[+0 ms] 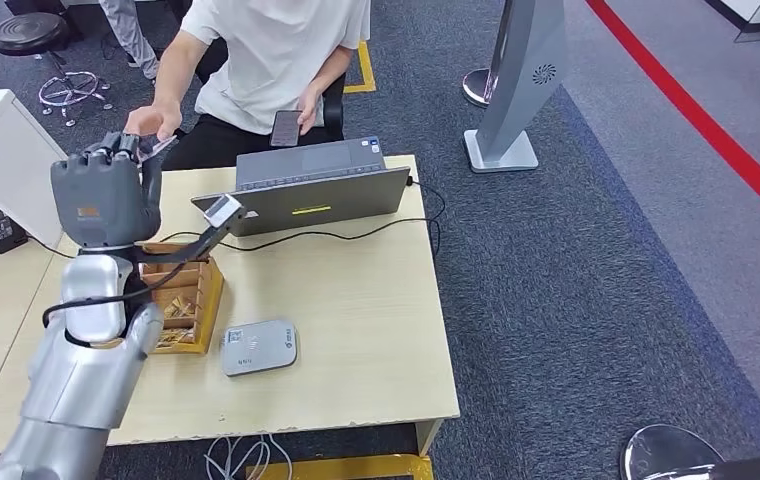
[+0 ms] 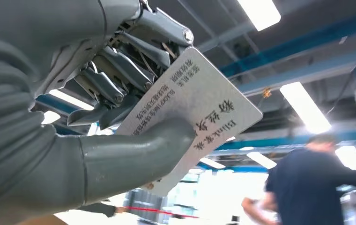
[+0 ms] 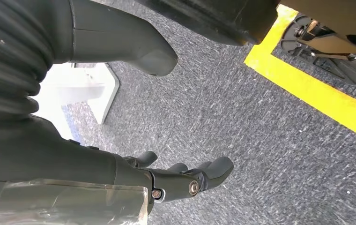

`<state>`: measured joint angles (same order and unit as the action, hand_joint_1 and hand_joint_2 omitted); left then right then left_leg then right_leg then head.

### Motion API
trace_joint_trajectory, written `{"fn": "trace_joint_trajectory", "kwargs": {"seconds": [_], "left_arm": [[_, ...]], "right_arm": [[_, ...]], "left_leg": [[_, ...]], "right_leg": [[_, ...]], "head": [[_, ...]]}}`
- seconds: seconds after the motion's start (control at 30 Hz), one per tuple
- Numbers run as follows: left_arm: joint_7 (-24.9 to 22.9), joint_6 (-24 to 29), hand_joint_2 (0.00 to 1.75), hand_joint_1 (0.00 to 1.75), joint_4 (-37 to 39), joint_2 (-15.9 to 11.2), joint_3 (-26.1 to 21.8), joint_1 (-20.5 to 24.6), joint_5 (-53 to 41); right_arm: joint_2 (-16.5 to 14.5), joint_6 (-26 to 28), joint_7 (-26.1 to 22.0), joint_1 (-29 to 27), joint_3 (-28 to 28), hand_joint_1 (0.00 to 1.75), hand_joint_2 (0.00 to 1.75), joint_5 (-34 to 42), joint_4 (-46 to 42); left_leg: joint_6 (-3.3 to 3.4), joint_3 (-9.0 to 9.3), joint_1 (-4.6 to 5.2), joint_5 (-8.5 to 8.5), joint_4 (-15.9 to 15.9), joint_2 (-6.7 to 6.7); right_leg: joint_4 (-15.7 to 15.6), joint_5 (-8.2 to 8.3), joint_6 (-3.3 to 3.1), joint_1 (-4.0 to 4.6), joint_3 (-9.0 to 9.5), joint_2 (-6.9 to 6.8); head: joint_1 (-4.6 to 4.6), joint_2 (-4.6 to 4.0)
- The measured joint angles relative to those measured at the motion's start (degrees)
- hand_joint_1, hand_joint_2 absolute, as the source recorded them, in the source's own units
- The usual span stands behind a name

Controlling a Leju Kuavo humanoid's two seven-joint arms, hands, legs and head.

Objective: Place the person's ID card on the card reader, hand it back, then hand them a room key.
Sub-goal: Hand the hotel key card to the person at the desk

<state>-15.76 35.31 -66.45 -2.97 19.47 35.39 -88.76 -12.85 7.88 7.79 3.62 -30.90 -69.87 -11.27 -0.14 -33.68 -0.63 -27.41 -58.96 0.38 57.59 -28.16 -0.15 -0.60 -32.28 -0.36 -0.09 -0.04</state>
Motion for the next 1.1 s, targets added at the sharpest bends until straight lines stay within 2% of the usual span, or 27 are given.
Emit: {"fn": "trace_joint_trajectory", "kwargs": {"seconds": [0.07, 0.13, 0.2, 0.27, 0.57, 0.7, 0.8, 0.93, 1.1], "left_arm": [[-0.3, -0.2, 1.75, 1.75, 7.3, -0.8, 0.3, 5.1, 0.0], [-0.6, -0.5, 1.75, 1.75, 18.7, -1.6, 0.9, 12.1, 0.0], [-0.8, -0.5, 1.75, 0.87, 26.7, -1.9, 1.4, 16.5, 0.0], [-0.5, -0.5, 1.75, 0.00, 29.6, -2.0, 1.6, 18.0, 0.0], [5.3, 0.3, 1.75, 0.00, 32.0, -1.8, 1.1, 18.3, 0.1], [9.3, -0.2, 1.75, 0.00, 30.5, -0.7, -1.0, 16.6, 0.2], [11.3, -3.7, 1.75, 0.00, 25.2, 0.7, -2.5, 13.3, 0.3], [11.7, -11.4, 1.75, 0.00, 13.7, 2.4, -2.8, 6.3, 0.4], [11.4, -13.5, 1.75, 0.00, 4.8, 3.2, -2.7, 1.7, 0.4]], "right_arm": [[0.0, -0.2, -0.2, 0.1, 0.0, 0.00, 1.75, -0.5, 0.0], [-0.1, -0.4, -0.4, 0.2, 0.0, 0.00, 1.75, -0.9, 0.0], [-0.1, -0.6, -0.4, 0.3, 0.0, 0.00, 1.75, -0.9, 0.0], [-0.1, -0.7, 0.1, 0.3, 0.0, 0.00, 1.75, -0.9, 0.0], [-0.1, -0.7, 0.4, 0.3, 0.0, 0.00, 1.75, -0.8, 0.0], [-0.1, -0.6, 0.0, 0.3, -0.5, 0.00, 1.75, -0.5, 0.0], [-0.1, -0.3, -0.1, 0.3, -1.2, 0.00, 1.75, 0.4, 0.0], [-0.1, 0.3, -0.1, 0.2, -2.6, 0.00, 1.75, 1.5, 0.0], [-0.1, 0.4, -0.1, 0.1, -3.7, 0.00, 1.75, 1.5, 0.0]], "left_leg": [[-0.02, 0.00, 0.00, 0.04, 0.0, 0.01], [-0.02, -0.02, 0.00, 0.07, 0.0, 0.04], [-0.01, -0.03, -0.01, 0.06, 0.0, 0.05], [-0.01, -0.03, -0.01, 0.06, 0.0, 0.05], [-0.01, -0.03, 0.00, 0.07, 0.0, 0.05], [-0.01, -0.03, 0.01, 0.06, 0.0, 0.04], [-0.02, -0.04, 0.02, 0.04, 0.0, 0.01], [-0.02, -0.04, 0.03, -0.01, 0.0, 0.03], [0.00, -0.04, 0.02, -0.02, 0.0, 0.02]], "right_leg": [[0.0, 0.02, 0.00, 0.00, -0.01, 0.02], [0.0, 0.02, -0.01, 0.00, -0.03, 0.07], [0.0, 0.01, -0.01, 0.01, -0.04, 0.11], [0.0, 0.01, 0.00, 0.01, -0.05, 0.11], [0.0, 0.01, -0.01, 0.00, -0.04, 0.10], [0.0, 0.01, 0.00, -0.01, -0.05, 0.09], [0.0, 0.00, 0.00, -0.02, -0.04, 0.06], [0.0, -0.01, 0.01, -0.05, -0.05, 0.08], [0.0, -0.01, 0.01, -0.04, -0.06, 0.07]], "head": [[0.00, 0.00], [0.01, 0.00], [0.02, 0.00], [0.01, 0.00], [0.01, 0.00], [0.00, 0.00], [0.01, 0.00], [0.01, 0.00], [0.01, 0.00]]}}
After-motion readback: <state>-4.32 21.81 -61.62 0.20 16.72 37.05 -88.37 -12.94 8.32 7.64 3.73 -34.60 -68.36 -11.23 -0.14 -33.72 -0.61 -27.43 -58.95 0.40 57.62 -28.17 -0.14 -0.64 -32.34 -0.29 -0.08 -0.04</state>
